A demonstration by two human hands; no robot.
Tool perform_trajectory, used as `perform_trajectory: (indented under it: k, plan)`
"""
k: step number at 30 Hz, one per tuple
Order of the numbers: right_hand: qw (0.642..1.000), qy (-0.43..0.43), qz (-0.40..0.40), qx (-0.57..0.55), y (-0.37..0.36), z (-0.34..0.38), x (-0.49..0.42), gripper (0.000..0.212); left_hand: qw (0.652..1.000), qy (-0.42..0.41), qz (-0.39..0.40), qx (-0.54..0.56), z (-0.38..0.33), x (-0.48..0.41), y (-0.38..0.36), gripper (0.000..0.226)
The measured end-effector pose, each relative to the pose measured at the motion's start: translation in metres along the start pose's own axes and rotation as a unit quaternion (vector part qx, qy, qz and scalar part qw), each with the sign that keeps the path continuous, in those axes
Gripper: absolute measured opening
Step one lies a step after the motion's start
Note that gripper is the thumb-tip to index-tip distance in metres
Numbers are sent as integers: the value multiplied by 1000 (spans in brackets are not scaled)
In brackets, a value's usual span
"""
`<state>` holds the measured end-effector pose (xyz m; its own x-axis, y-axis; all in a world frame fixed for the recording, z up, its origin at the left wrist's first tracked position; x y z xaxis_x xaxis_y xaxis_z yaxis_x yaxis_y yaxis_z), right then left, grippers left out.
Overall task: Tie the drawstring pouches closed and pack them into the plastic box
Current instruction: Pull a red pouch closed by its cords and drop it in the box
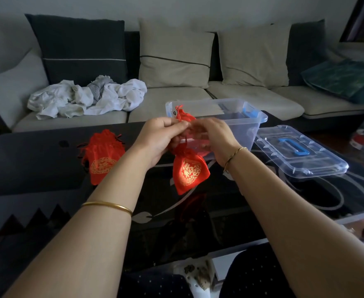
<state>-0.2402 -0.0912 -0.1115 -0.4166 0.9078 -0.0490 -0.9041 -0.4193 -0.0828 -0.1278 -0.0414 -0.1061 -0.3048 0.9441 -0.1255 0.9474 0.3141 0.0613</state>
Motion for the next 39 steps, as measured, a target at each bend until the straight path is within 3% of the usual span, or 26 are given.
perform_trajectory:
  k: [6,9,11,14,16,18,21,24,26,31,39]
  plan:
    - [989,37,38,136,-9,-1,0,19,999,12,13,33,-1,3,-4,13]
    - [997,22,26,74,-4,-2,-1,24,999,16,-12,34,2,2,3,12]
    - [997,-13,65,38,-7,-7,-1,22,999,21,-35,26,6,1,11,11]
    - [969,-90,143,182,-14,-24,11,16,999,21,-36,11,8,0,14,17]
    - [964,-63,97,240,-7,-19,6,20,1000,21,-13,-5,6,1,8,20]
    - [985,4,31,169,0,-6,-2,22,1000,5,17,-25,1,3,0,21]
    - [996,24,42,79,-9,-4,-5,23,990,-69,28,-116,-14,3,-7,23]
    - [992,10,79,97,-19,-16,-6,30,944,-180,-25,-277,-32,6,-7,22]
    - [991,-4,87,98,-20,-21,-6,28,915,-233,-56,-325,-39,12,-9,26]
    - [989,-59,135,19,-27,-34,-3,17,871,-326,-100,-354,-54,26,-13,32]
    - [980,-80,170,-64,-32,-34,0,16,853,-360,-138,-351,-60,31,-8,30]
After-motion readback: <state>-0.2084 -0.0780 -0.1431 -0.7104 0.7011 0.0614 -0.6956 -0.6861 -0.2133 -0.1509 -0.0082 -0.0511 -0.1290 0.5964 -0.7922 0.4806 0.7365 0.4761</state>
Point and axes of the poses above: each hand's wrist, its own x-axis away from the middle knuckle, its own y-axis out of the back of the hand, z = x × y, the point moved 10 cm from there along -x, towards the middle knuckle, and after that the axes turned 1 degree about -x, right-handed, at the moved point
